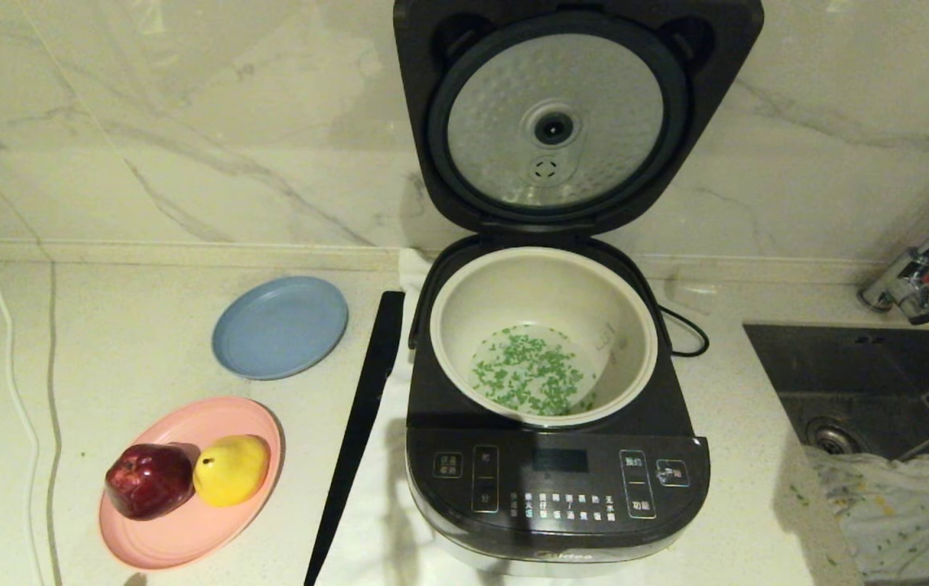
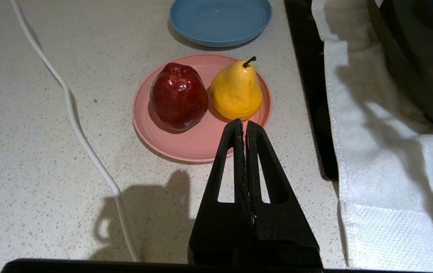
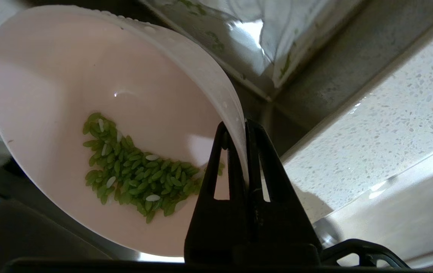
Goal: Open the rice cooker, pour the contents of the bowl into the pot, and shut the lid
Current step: Fill a bowl with water from the tap
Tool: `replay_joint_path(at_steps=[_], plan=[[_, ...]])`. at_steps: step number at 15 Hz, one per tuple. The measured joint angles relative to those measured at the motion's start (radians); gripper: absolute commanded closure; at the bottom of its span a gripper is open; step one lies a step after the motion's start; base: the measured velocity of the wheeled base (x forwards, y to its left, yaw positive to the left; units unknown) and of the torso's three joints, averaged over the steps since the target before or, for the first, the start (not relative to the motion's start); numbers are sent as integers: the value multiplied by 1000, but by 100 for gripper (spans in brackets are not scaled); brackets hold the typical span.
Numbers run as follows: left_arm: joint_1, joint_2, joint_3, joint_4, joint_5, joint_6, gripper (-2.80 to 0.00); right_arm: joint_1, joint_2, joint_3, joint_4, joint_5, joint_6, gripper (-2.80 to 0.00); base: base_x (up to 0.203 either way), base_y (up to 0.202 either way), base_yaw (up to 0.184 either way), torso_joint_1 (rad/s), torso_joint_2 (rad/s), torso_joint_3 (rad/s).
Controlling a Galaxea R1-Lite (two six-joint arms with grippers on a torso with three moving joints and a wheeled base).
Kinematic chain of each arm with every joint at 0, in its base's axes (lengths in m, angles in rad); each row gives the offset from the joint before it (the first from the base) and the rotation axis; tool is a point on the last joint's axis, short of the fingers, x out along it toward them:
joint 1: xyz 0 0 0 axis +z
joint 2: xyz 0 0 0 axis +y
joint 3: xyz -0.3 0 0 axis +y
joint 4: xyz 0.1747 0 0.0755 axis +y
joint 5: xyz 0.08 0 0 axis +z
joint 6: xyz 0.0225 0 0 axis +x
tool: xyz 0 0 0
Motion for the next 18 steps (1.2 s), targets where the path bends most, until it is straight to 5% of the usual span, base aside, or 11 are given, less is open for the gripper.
replay_joint_path(at_steps=[9,18], plan=[[0,0,0,0,0,0,0,-265,341,-155,-108,111,-50,0,0,0,0,0,0,0],[0,0,0,0,0,0,0,-324,504,-378,-106,157,-42,0,0,0,0,0,0,0]])
